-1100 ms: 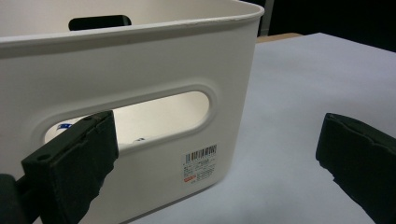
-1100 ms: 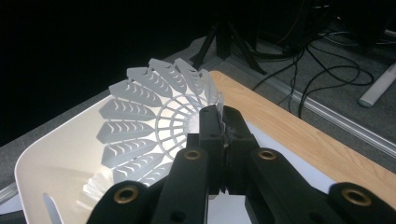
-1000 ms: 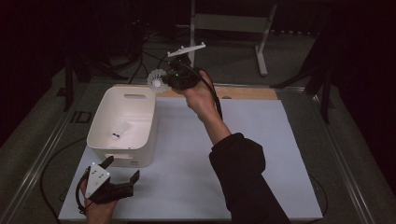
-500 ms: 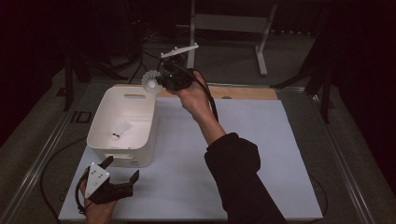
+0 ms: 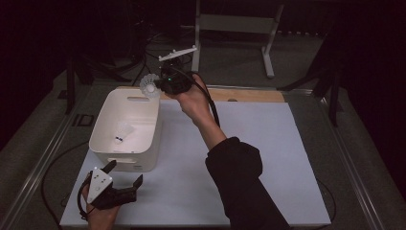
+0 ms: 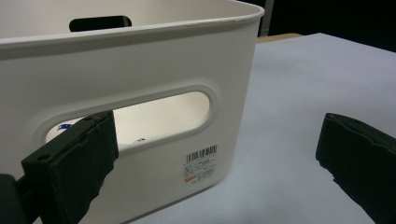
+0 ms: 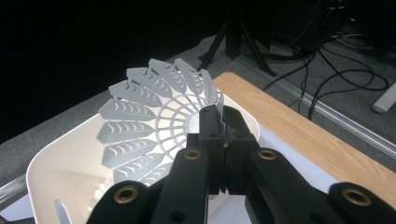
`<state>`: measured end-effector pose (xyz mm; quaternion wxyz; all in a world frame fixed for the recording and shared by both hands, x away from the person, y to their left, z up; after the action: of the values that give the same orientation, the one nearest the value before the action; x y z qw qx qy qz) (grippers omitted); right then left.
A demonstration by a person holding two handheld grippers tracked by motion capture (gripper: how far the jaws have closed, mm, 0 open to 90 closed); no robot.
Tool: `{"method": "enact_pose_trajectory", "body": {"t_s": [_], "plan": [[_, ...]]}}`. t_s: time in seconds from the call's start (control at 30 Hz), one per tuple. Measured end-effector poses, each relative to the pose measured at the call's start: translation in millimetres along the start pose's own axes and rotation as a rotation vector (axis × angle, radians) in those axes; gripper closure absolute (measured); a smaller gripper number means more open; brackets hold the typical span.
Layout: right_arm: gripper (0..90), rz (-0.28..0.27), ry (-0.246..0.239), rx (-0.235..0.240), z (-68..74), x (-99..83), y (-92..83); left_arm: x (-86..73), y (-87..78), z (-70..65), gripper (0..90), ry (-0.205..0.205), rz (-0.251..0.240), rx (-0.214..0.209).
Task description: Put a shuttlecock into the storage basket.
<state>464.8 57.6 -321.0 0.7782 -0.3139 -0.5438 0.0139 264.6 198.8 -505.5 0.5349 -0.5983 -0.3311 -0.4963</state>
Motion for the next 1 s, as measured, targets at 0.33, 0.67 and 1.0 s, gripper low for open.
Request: {"method": "enact_pose_trajectory", "body": {"t_s": [0.33, 0.67, 1.0], "plan": [[88.1, 0.007, -0.003, 0.009, 4.8, -0.6, 8.8, 0.3, -0.2, 0.4, 0.0, -0.002, -0.004, 0.001], [88.2, 0.014, -0.005, 0.017, 9.8, -1.6, 18.8, 0.3, -0.3, 0.1, 0.0, -0.001, -0.003, -0.001], [87.2, 0.022, -0.002, 0.025, 11.7, -3.9, 31.8, 0.3, -0.8, 0.8, 0.0, -0.003, -0.002, -0.001]]}}
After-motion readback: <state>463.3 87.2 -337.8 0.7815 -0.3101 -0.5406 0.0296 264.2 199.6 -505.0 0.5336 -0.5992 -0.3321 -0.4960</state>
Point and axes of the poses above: each handheld gripper's, and its own axes: y roughly forward along the jaws, x roughly out of its top, z roughly to its left, the point moved 7 cm from there along y, roughly forward along the jaws, and after that the axes turned 13 degrees about x, right-handed, at the moved point
